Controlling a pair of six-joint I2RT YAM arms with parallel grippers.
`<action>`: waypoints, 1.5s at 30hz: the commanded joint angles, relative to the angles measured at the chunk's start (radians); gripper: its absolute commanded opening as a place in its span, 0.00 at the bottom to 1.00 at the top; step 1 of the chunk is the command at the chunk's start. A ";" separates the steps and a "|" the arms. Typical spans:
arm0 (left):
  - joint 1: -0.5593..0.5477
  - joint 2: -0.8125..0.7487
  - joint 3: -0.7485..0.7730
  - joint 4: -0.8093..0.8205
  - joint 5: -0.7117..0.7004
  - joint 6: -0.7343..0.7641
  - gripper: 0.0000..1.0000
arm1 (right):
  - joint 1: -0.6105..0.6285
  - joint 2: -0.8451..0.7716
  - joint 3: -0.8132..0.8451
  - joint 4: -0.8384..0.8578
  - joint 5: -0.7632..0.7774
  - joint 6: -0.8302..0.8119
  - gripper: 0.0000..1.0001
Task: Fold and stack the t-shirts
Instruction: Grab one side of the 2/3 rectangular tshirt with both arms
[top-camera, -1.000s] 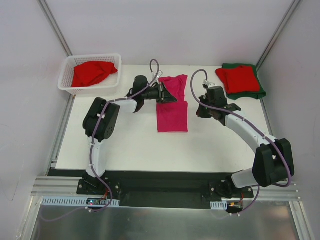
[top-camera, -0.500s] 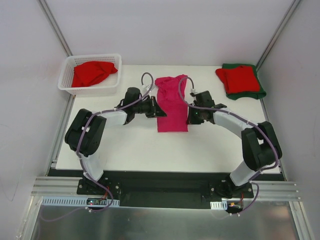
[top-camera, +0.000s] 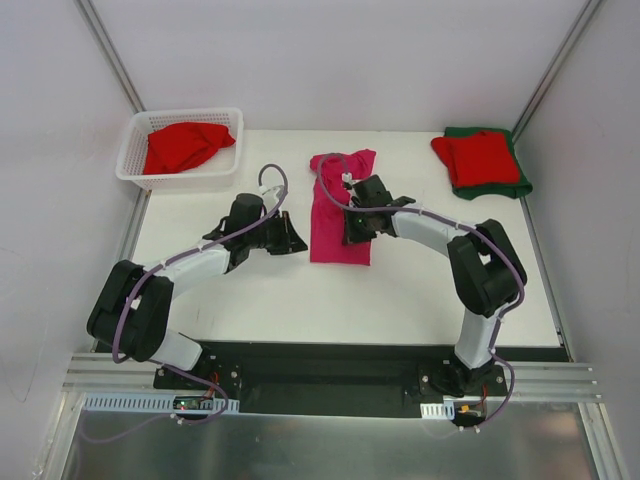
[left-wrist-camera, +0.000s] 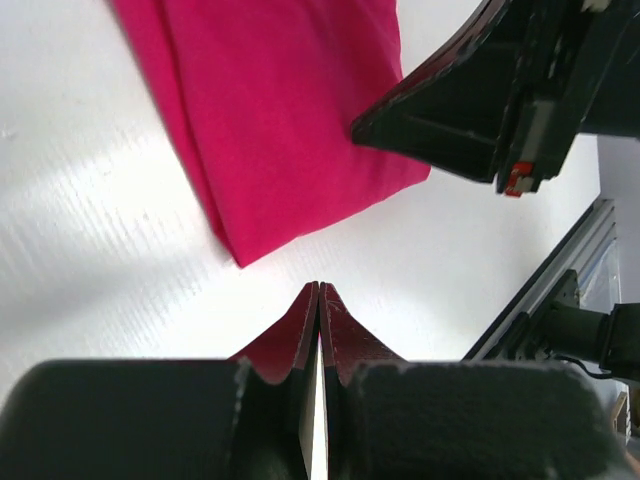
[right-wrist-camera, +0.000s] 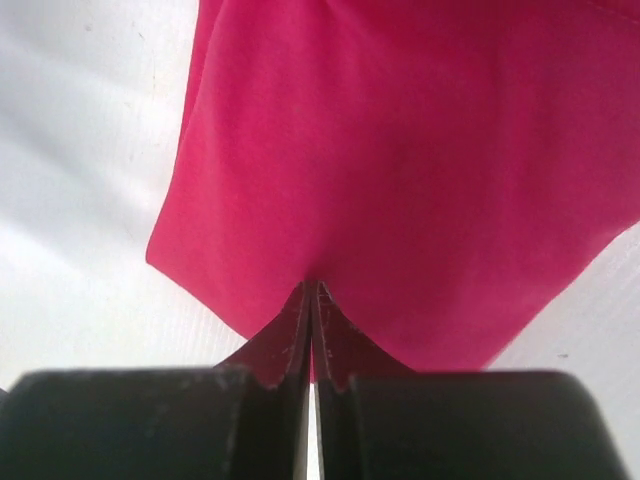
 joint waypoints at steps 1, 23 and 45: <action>0.008 -0.036 -0.035 -0.023 -0.024 0.028 0.00 | 0.015 -0.001 0.049 -0.024 0.001 -0.018 0.01; 0.007 -0.018 -0.038 -0.020 -0.022 0.035 0.00 | 0.038 0.060 -0.014 0.037 0.041 -0.050 0.01; 0.007 -0.045 -0.074 -0.020 -0.025 0.031 0.00 | 0.172 -0.112 -0.225 -0.015 0.033 0.027 0.01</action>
